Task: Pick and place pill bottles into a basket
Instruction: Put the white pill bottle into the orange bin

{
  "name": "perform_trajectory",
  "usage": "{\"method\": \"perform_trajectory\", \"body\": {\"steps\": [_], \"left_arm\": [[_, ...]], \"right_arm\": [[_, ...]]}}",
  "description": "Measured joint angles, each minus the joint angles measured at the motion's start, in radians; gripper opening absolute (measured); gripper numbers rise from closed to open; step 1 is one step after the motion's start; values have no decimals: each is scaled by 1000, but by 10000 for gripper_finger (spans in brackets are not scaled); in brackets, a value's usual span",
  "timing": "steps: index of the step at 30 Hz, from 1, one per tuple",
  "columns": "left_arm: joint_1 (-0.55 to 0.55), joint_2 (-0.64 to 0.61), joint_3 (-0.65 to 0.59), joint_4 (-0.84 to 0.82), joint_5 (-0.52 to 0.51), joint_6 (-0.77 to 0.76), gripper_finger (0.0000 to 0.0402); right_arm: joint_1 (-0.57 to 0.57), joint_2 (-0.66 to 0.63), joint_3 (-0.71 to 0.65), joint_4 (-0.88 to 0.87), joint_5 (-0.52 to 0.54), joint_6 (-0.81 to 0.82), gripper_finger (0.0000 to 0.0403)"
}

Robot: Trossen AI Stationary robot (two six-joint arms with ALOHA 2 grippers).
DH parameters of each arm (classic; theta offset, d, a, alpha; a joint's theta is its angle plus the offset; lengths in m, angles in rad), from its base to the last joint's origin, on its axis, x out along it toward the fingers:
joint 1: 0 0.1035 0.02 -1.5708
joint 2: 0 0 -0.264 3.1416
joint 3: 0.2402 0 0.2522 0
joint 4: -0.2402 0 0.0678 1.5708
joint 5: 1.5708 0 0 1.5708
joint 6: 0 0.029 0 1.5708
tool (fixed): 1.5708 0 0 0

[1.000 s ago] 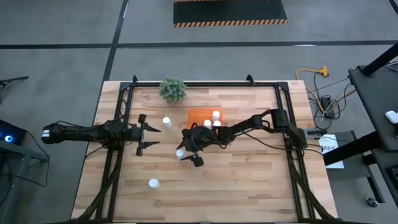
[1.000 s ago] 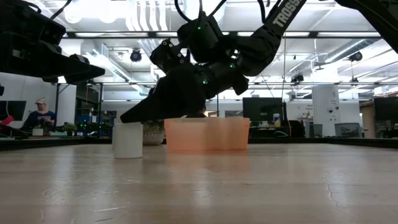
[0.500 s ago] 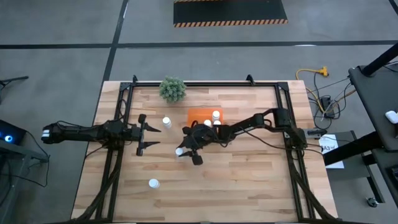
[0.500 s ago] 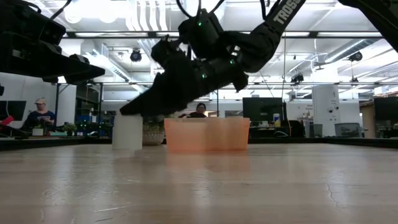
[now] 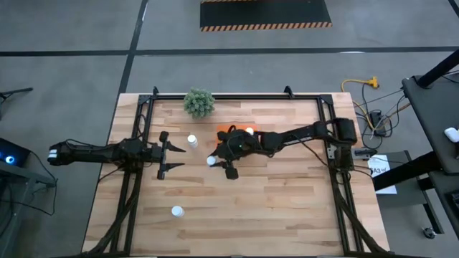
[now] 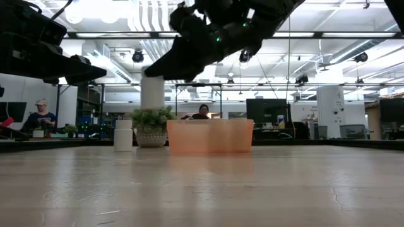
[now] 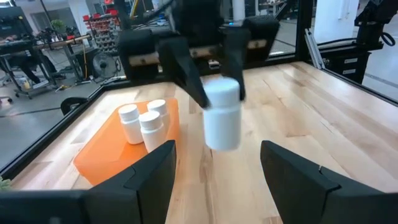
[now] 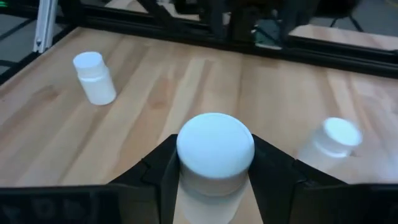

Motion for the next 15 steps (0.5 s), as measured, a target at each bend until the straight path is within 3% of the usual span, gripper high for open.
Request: {"method": "perform_trajectory", "body": {"steps": [6,15], "left_arm": [[0,0,0,0,0,0,217],[0,0,0,0,-1,0,217]], "right_arm": [[-47,-84,-85,16,4,-7,144],[-155,-166,-303,218,4,33,144]]}}
